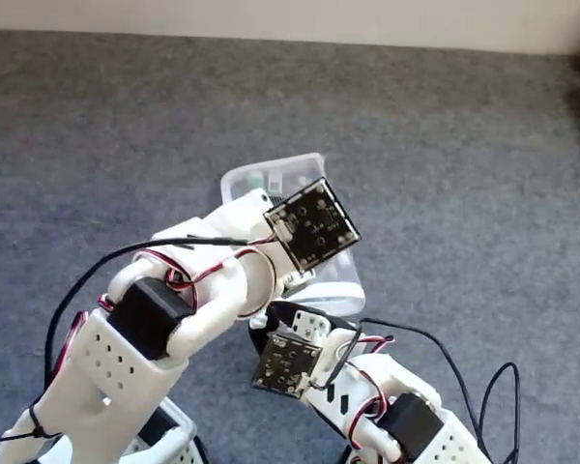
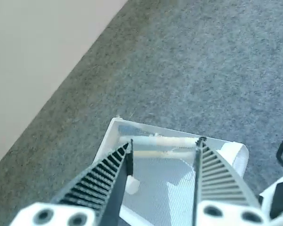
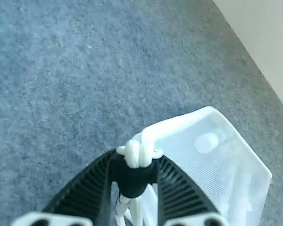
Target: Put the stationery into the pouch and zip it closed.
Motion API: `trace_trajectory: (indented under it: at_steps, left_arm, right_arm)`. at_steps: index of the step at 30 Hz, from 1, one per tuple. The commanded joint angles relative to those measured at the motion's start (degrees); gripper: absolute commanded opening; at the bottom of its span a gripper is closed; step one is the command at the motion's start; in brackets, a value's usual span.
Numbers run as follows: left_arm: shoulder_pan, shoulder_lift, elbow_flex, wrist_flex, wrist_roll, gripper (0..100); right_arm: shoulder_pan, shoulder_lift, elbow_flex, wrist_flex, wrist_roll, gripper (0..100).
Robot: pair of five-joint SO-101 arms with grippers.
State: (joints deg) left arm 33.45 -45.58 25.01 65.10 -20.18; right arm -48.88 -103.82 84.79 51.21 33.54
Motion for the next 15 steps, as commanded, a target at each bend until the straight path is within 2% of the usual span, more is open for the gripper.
trace_trajectory:
  at_steps: [1,8,15]
  left_arm:
    - [-1.3,-0.9,-4.9,-1.1,-0.5,21]
    - [-10.3,-0.7,-8.0,1.8,-1.4,21]
    - [-14.6,-0.7,-7.7,11.2,-7.4,21]
  right_arm:
    - [-0.5,-0.8,-0.7,0.1,1.1,0.5]
    - [8.3,-0.9,-1.4,-0.1,0.1,0.5]
    - [18.2,-1.0,-6.0,-3.2,-10.2,0.5]
